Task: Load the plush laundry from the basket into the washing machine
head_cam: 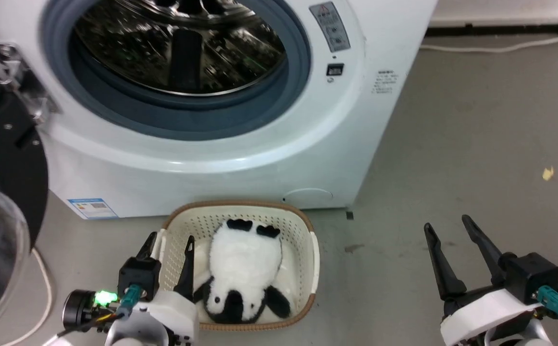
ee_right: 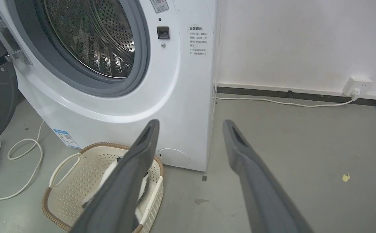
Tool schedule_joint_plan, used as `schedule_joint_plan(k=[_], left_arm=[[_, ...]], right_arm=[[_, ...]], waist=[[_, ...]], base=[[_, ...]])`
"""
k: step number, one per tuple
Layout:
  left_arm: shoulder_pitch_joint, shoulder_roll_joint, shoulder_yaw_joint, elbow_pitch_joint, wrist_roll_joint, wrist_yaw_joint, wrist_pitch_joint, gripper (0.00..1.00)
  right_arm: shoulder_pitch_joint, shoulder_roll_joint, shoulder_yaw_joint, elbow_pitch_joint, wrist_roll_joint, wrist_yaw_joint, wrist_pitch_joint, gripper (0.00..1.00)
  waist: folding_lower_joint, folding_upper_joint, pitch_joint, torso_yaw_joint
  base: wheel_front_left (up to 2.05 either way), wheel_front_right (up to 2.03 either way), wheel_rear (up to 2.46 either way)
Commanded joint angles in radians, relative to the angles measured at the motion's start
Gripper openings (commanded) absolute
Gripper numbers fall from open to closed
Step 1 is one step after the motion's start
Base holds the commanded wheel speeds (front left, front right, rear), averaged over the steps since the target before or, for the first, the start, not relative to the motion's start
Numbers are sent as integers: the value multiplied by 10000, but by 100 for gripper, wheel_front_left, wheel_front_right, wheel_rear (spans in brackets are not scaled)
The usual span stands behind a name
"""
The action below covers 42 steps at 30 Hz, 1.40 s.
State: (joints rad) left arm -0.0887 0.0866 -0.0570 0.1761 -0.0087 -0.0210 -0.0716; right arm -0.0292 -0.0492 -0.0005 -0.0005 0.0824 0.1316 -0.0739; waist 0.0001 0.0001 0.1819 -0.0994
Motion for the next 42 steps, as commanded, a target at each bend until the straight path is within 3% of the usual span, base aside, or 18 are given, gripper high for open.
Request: schedule_joint_plan(k=[1,23,42], left_arm=[[-309,123,-79,285,-74,-76,-85,100],[-2209,872,-1021,3624,-573,-428,242,100],[-4245,2019,-2051,6018,-1481,-637,1265,100]], right_arm=[[-186,-3,22,-64,138,-3,-141,100],[-660,-5,238,-292,873,-5,-600,100],[-1088,-7,466,-552,1696,-6,-997,100]], waist=[[-1,-1,230,-155],[-1,-1,1961,-1251],[-1,-1,3716,-2206]], base=[[0,0,0],[0,0,0],[0,0,0]])
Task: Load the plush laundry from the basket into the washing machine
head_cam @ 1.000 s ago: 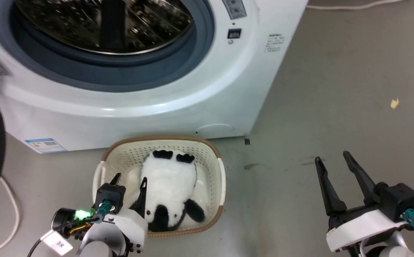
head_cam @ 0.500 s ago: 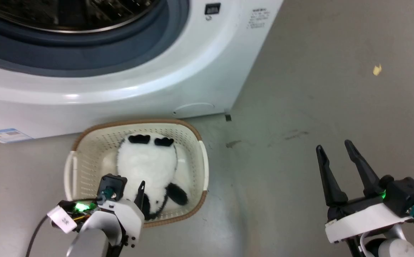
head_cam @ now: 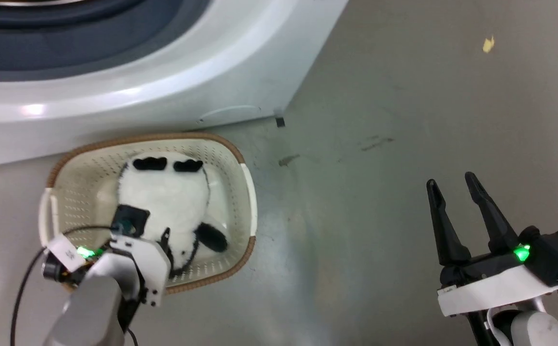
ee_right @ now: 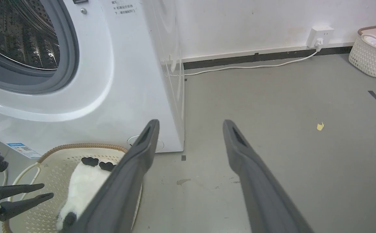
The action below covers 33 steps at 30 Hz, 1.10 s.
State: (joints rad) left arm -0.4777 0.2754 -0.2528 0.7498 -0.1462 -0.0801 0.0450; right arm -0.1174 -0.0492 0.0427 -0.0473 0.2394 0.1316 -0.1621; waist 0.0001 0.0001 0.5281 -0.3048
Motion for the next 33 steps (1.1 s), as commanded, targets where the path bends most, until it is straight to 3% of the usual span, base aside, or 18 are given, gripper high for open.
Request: schedule_joint_plan(k=[1,21,33], left_arm=[[-514,151,-118,404,-146,-55,184,100],[-3097,753,-968,2753,-502,305,1023,100],[-4373,1089,-1628,4166,-781,202,866,100]], right_arm=[[-224,-7,29,-103,164,-6,-136,100],[-547,-8,178,-376,849,-8,-554,100],[-661,-9,166,-652,1232,-9,-825,100]], waist=[[-1,-1,352,-171],[-1,-1,2084,-854],[-1,-1,3259,-1238]], base=[[0,0,0],[0,0,0],[0,0,0]])
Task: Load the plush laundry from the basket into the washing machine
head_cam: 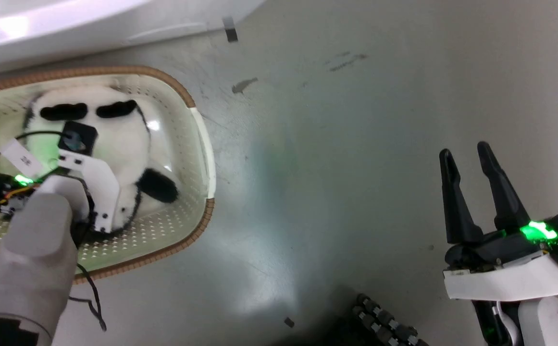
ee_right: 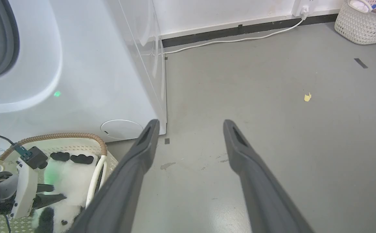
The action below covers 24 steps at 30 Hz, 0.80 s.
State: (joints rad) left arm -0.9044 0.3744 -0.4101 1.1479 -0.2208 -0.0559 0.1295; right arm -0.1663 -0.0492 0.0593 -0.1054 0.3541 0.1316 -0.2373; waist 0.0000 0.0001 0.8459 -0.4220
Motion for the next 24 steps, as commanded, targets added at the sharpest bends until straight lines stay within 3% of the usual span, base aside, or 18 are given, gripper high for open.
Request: schedule_joint_plan(k=[1,5,7,14,24], left_arm=[[-267,158,-125,415,-111,-24,-19,100],[-469,291,-251,766,-211,-50,-89,100],[-641,337,-393,1104,-318,-98,-151,0],[-374,316,-323,1196,-558,-129,-397,0],[528,-558,-294,1227,-990,-290,-1664,0]], right_arm=[[-213,-10,14,-53,137,-9,-115,100],[-298,-10,37,-36,216,-9,-178,100],[-401,-10,44,0,280,-9,-241,100],[-605,-10,98,144,175,-9,-245,100],[-286,-10,-536,400,-613,-9,-245,100]], waist=[[0,-1,238,-135],[0,-1,437,-258],[0,-1,569,-380],[0,-1,97,-413],[0,-1,-2029,446]], base=[[0,0,0],[0,0,0],[0,0,0],[0,0,0],[0,0,0]])
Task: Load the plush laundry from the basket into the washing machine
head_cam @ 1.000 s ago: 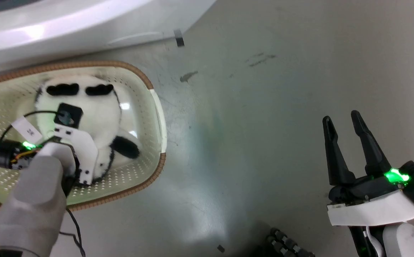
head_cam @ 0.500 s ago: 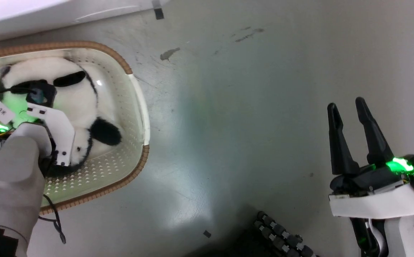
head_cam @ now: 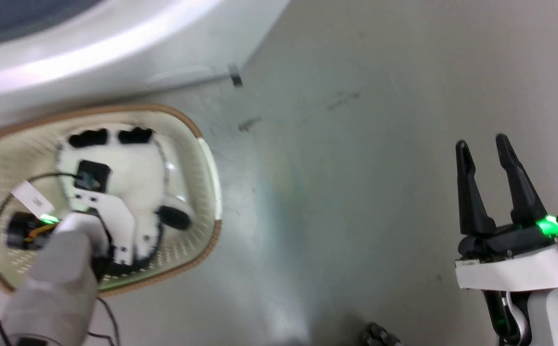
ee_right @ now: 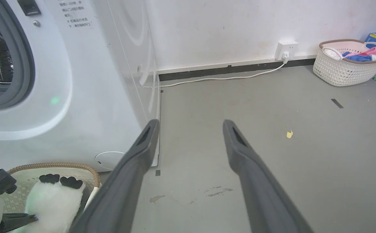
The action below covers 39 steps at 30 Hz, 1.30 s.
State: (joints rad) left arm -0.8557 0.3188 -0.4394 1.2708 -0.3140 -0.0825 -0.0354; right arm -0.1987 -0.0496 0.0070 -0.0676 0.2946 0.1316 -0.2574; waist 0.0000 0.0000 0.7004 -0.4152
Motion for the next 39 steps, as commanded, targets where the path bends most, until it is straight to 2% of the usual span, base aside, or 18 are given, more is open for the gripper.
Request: schedule_joint_plan(k=[1,7,9,13,15,19,23,30,36,37,39], left_arm=[[130,-120,-5,-10,-93,-43,-195,0],[770,-711,-56,2,-313,-216,-1146,0],[1451,-1183,-230,-90,-434,-368,-1904,0],[1903,-1313,-297,-553,-472,-412,-2201,0],[2138,-1309,-152,-1029,-569,-383,-2248,0],[2846,-1111,479,-3196,-603,-26,-2259,0],[3563,-973,1422,-5330,-623,379,-2261,0],[3661,-679,2486,-8237,-169,680,-2262,0],[2248,-22,3002,-9074,-202,662,-1934,0],[1113,461,3157,-9153,-184,602,-1333,0],[299,781,3188,-9109,-125,528,-903,0]], right_arm=[[89,-6,-73,51,-106,-9,-44,100],[443,-6,-336,149,-709,-9,-44,100],[851,-6,-546,232,-1148,-9,-44,100],[1111,-6,-622,258,-1293,-9,-44,100],[1230,-6,-637,271,-1348,-9,-44,100],[1379,-6,-747,239,-1336,-9,-44,100],[1455,-6,-792,177,-1282,-9,-44,100],[1269,-6,-671,64,-1104,-9,-44,100],[910,-6,-521,-13,-767,-9,-44,100],[694,-6,-414,-32,-560,-9,-44,100],[539,-6,-351,-46,-406,-9,-44,100]], waist=[[0,0,-818,500],[0,0,-2251,1195],[0,0,-3509,1843],[0,0,-4151,2193],[0,0,-4388,2318],[0,0,-4600,2482],[0,0,-4532,2537],[0,0,-3781,2277],[0,0,-2699,1771],[0,0,-2078,1452],[0,0,-1677,1241]], base=[[0,0,0],[0,0,0],[0,0,0],[0,0,0],[0,0,0],[0,0,0],[0,0,0],[0,0,0],[0,0,0],[0,0,0],[0,0,0]])
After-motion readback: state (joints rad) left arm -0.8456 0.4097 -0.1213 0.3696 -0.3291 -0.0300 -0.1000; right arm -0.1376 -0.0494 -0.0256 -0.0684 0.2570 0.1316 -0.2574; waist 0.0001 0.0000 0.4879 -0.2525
